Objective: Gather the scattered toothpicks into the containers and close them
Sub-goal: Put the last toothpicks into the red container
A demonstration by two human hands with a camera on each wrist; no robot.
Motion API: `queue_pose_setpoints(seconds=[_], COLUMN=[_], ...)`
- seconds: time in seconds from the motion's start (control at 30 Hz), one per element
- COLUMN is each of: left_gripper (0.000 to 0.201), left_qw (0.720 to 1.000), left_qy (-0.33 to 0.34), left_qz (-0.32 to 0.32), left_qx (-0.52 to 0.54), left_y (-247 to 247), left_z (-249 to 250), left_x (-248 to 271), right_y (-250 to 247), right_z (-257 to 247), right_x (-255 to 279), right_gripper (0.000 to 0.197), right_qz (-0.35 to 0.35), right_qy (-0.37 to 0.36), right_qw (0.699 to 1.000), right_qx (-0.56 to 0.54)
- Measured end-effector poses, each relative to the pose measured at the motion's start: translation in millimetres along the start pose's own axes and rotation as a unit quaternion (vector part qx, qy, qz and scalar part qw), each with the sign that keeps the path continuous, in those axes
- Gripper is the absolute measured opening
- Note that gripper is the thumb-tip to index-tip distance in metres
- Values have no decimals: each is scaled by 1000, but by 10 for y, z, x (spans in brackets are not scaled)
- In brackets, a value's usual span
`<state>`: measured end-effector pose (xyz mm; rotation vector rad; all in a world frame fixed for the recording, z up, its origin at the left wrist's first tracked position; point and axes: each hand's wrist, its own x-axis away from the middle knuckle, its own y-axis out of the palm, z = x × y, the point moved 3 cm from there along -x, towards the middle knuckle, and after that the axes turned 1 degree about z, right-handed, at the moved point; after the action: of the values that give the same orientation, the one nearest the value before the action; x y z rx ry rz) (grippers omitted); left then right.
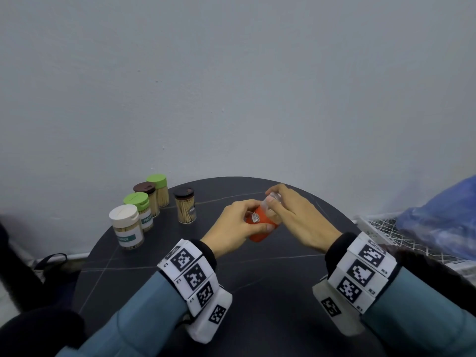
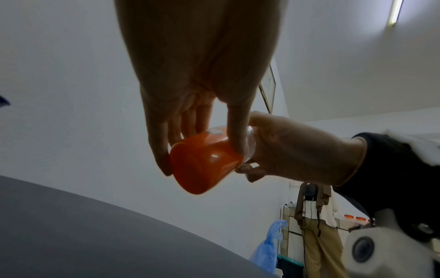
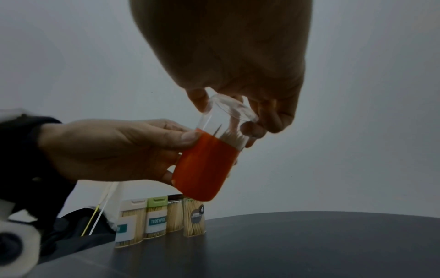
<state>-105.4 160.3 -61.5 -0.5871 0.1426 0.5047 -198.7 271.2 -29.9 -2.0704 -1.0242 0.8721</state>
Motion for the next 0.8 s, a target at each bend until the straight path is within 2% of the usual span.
queue_pose_setpoints(seconds=[0.33, 0.53, 0.67, 0.73, 0.8], left_gripper=[40, 36, 35, 38, 41], left_qw=[999, 996, 991, 990, 989], left_qy=[1, 23, 9, -7, -23], left_qz=[32, 79, 122, 132, 138], left_qx=[-29, -44, -48, -45, -37], left_y=[-20, -100, -213, -311, -480], left_z=[60, 143, 82, 24, -35], left_x=[21, 39, 91, 125, 170], right_y=[51, 97, 189, 236, 294], right_z=[-46, -97, -205, -286, -405], right_x=[-6, -125, -238, -304, -386], right_gripper=[39, 40, 39, 41, 43], right_qz=[-59, -79, -84, -100, -112], right_qy=[-35, -37, -45, -56, -66], right_qw=[997, 996, 995, 993, 989], right_qx=[22, 20, 24, 1, -72])
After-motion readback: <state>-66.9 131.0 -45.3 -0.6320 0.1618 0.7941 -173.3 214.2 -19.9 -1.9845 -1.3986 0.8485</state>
